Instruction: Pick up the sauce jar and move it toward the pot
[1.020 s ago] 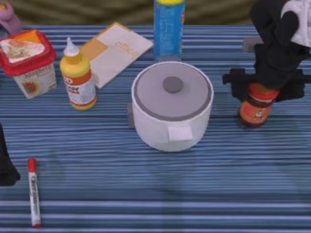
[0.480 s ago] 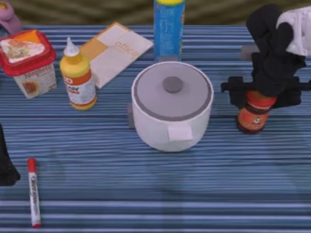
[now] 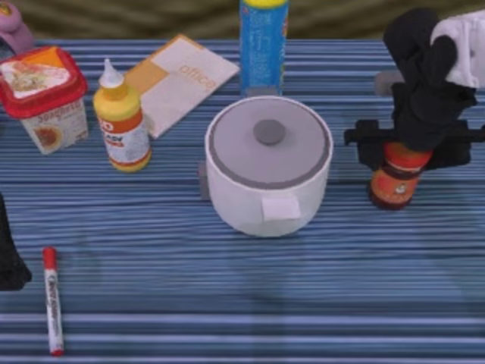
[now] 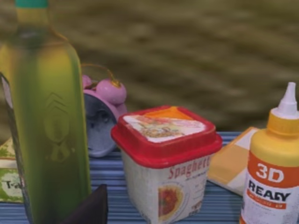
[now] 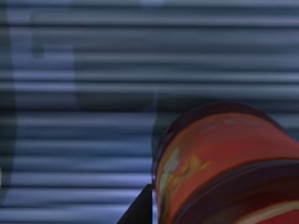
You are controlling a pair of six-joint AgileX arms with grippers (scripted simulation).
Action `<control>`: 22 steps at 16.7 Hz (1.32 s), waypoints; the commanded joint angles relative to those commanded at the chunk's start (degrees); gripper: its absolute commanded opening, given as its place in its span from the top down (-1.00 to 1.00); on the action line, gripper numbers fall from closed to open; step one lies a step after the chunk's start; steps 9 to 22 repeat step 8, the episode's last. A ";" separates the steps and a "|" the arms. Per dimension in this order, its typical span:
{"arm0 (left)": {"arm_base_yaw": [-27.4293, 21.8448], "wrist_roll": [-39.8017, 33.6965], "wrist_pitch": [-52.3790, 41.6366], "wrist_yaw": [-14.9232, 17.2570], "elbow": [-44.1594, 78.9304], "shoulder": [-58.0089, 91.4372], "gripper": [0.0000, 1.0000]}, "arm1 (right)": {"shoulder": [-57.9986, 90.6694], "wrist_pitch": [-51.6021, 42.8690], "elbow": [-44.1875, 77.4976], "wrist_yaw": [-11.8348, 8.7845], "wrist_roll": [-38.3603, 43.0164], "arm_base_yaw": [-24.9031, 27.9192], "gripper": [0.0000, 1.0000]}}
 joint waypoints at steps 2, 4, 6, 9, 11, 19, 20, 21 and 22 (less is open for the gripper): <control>0.00 0.00 0.00 0.00 0.00 0.00 -1.00 | 0.00 0.00 0.00 0.00 0.00 0.00 -0.96; 0.00 0.00 0.00 0.00 0.00 0.00 -1.00 | 0.00 0.00 0.00 0.00 0.00 0.00 -1.00; 0.00 0.00 0.00 0.00 0.00 0.00 -1.00 | 0.00 0.00 0.00 0.00 0.00 0.00 -1.00; 0.00 0.00 0.00 0.00 0.00 0.00 -1.00 | 0.00 0.00 0.00 0.00 0.00 0.00 -1.00; 0.00 0.00 0.00 0.00 0.00 0.00 -1.00 | 0.00 0.00 0.00 0.00 0.00 0.00 -1.00; 0.00 0.00 0.00 0.00 0.00 0.00 -1.00 | 0.00 0.00 0.00 0.00 0.00 0.00 -1.00; 0.00 0.00 0.00 0.00 0.00 0.00 -1.00 | 0.00 0.00 0.00 0.00 0.00 0.00 -1.00; 0.00 0.00 0.00 0.00 0.00 0.00 -1.00 | 0.00 0.00 0.00 0.00 0.00 0.00 -1.00; 0.00 0.00 0.00 0.00 0.00 0.00 -1.00 | 0.00 0.00 0.00 0.00 0.00 0.00 -1.00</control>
